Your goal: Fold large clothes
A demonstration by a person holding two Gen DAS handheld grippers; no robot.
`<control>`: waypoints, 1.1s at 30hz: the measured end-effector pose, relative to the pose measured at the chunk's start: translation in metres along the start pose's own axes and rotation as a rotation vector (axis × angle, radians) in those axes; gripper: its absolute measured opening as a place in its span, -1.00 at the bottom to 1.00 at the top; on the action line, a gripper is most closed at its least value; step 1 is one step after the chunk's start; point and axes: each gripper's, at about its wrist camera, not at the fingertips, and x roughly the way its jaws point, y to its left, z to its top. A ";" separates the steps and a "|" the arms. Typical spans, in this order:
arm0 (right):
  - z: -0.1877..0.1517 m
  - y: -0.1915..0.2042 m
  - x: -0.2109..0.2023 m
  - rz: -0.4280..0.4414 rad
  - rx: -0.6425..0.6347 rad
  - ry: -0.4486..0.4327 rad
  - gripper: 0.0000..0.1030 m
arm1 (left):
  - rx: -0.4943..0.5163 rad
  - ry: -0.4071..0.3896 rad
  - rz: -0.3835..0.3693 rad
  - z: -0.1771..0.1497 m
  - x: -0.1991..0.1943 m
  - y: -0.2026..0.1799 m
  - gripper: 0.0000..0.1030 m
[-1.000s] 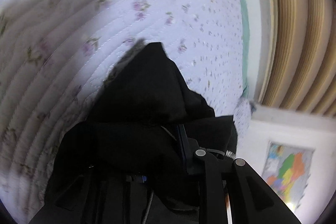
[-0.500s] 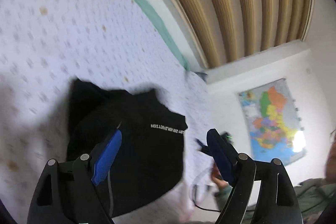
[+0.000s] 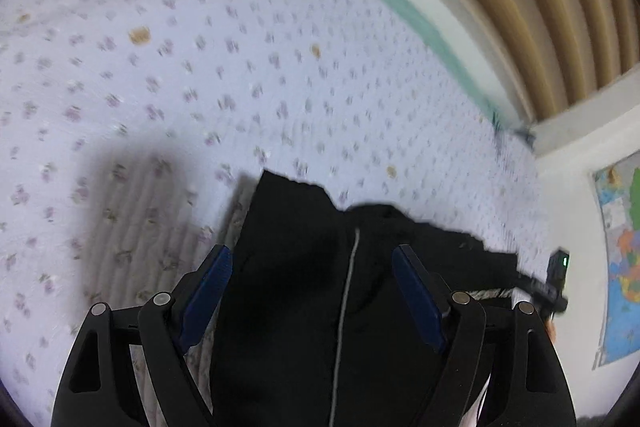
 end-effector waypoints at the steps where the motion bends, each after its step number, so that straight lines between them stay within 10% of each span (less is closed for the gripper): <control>1: 0.004 -0.005 0.009 -0.008 0.000 0.014 0.71 | 0.003 0.031 0.008 0.000 0.008 -0.001 0.60; 4: 0.010 -0.013 0.039 0.011 0.027 0.079 0.70 | -0.008 0.118 0.044 -0.001 0.037 0.003 0.57; 8: -0.002 0.006 0.038 -0.039 -0.038 0.066 -0.34 | 0.075 0.063 0.144 -0.011 0.028 -0.008 -0.75; 11: -0.013 0.031 -0.001 -0.206 -0.145 -0.050 -0.66 | 0.097 -0.041 0.111 -0.015 -0.015 -0.020 -0.79; 18: 0.019 0.061 -0.054 -0.313 -0.163 -0.234 -0.69 | 0.147 -0.181 0.089 0.031 -0.039 -0.058 -0.79; 25: 0.033 0.016 0.067 -0.288 0.013 0.027 -0.69 | -0.015 0.036 0.238 0.032 0.078 -0.003 -0.68; 33: 0.033 0.023 0.037 -0.245 0.023 0.015 -0.45 | 0.074 -0.043 0.192 0.029 0.023 -0.023 -0.54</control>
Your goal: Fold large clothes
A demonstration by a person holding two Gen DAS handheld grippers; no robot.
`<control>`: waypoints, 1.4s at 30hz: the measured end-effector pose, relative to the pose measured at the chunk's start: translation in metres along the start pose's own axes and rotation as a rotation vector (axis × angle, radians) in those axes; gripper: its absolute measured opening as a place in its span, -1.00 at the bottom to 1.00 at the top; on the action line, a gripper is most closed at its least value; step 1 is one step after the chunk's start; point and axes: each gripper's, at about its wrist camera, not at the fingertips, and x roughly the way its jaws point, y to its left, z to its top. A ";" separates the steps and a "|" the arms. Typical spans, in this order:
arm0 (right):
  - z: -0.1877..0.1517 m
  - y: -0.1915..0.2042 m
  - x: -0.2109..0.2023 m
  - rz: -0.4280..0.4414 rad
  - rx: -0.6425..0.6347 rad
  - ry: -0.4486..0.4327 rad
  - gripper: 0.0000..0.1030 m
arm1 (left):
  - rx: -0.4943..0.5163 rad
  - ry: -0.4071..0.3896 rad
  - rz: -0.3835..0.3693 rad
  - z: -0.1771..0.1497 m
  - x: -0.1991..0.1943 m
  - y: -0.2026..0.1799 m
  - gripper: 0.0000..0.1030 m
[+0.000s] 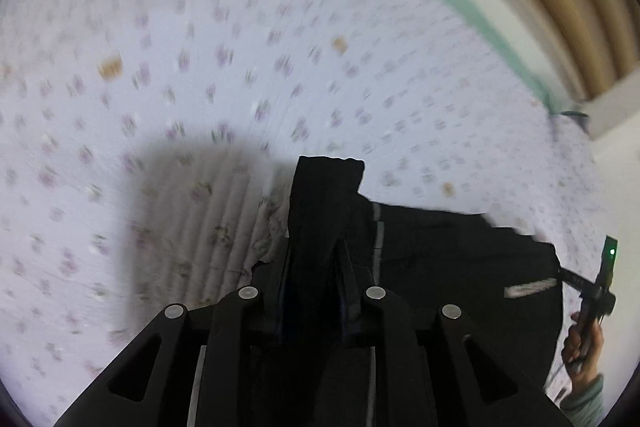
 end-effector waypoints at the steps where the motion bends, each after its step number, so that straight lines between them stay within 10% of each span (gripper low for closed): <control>1: -0.004 0.001 -0.020 0.020 -0.005 -0.039 -0.40 | 0.009 -0.013 0.001 0.000 -0.011 0.000 -0.30; 4: -0.025 0.010 -0.079 0.065 -0.041 -0.137 0.25 | 0.093 -0.095 0.045 -0.015 -0.064 -0.019 0.02; 8: -0.071 0.047 -0.139 0.007 -0.145 -0.260 0.28 | 0.262 -0.141 0.062 -0.057 -0.109 -0.065 0.14; 13: -0.123 0.085 -0.145 0.129 -0.182 -0.183 0.28 | 0.294 -0.026 -0.139 -0.115 -0.095 -0.113 0.14; 20: -0.177 0.142 -0.075 0.008 -0.351 -0.064 0.27 | 0.402 0.112 -0.031 -0.181 -0.007 -0.146 0.14; 30: -0.178 0.129 -0.054 0.047 -0.313 0.018 0.27 | 0.376 0.148 -0.050 -0.164 -0.003 -0.142 0.14; 37: -0.109 0.130 -0.101 0.144 -0.264 -0.139 0.29 | 0.299 0.025 -0.125 -0.079 -0.029 -0.146 0.14; 42: -0.071 0.127 -0.022 0.146 -0.165 0.029 0.28 | 0.109 0.220 -0.064 -0.048 0.062 -0.108 0.13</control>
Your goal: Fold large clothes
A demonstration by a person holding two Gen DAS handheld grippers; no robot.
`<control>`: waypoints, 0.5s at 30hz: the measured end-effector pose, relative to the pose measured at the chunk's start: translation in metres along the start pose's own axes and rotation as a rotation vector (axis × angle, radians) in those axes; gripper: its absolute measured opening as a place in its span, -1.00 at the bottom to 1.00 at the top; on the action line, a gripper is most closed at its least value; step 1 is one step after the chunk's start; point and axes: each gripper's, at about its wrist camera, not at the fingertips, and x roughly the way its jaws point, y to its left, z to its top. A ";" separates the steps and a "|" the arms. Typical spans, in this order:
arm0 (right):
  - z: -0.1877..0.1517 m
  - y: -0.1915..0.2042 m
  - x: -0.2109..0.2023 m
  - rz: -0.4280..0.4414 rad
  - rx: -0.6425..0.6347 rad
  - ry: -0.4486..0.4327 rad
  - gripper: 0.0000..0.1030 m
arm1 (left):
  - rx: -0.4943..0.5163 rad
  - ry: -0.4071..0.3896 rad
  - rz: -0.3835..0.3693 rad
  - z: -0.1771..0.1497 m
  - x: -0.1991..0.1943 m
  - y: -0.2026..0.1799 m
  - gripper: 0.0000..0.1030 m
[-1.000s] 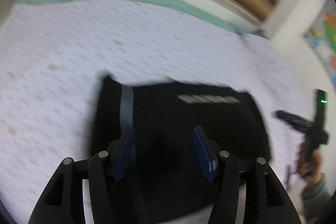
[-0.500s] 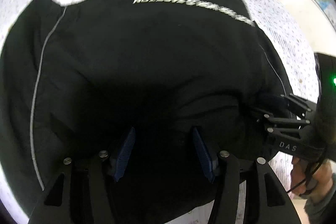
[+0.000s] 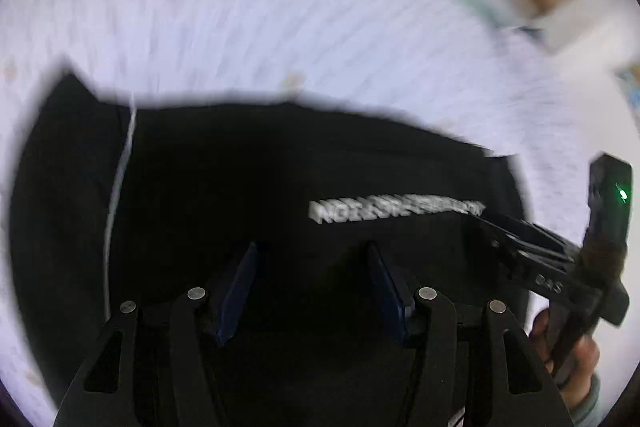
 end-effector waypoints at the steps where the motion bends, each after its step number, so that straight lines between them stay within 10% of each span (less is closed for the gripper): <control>1: 0.000 -0.004 0.015 0.006 0.011 0.028 0.30 | -0.029 0.021 -0.007 0.004 0.011 0.007 0.13; 7: 0.001 -0.007 0.010 0.002 0.003 0.023 0.31 | 0.028 -0.005 0.047 0.003 -0.007 -0.013 0.14; 15: -0.054 0.007 -0.082 0.037 -0.109 -0.110 0.31 | 0.138 -0.053 -0.095 -0.077 -0.079 -0.020 0.16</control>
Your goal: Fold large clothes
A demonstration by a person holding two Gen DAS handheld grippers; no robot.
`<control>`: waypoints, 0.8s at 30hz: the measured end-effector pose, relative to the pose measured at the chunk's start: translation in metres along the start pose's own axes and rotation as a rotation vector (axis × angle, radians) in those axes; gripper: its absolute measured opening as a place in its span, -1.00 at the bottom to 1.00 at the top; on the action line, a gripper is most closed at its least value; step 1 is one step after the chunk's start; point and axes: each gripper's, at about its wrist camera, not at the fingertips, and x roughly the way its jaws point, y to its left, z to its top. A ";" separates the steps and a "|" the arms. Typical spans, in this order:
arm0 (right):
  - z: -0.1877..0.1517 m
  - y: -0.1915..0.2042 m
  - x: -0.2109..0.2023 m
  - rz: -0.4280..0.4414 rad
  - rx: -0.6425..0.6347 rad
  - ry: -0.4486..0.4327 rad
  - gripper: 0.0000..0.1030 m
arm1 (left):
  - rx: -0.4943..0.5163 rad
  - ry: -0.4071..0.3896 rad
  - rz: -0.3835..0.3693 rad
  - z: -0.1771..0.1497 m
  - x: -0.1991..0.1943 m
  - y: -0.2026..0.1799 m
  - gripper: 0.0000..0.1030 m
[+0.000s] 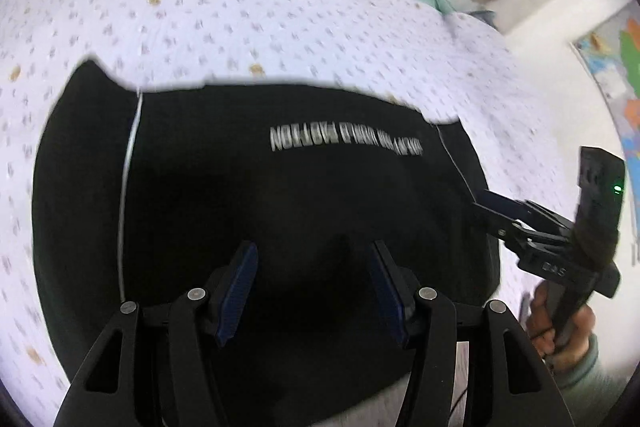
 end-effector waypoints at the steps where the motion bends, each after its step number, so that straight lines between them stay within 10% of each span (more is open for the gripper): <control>1: -0.012 0.001 0.003 -0.003 0.002 0.020 0.31 | -0.011 0.016 0.006 -0.006 0.004 0.002 0.16; 11: -0.036 -0.001 0.054 -0.094 0.073 0.207 0.30 | -0.053 0.039 0.122 -0.029 0.032 -0.002 0.18; 18: -0.040 -0.024 -0.036 -0.148 0.099 0.038 0.38 | -0.057 -0.117 0.198 -0.047 -0.054 0.013 0.18; 24: -0.038 -0.044 -0.111 -0.274 0.071 -0.197 0.95 | -0.151 -0.248 0.268 -0.052 -0.127 0.081 0.20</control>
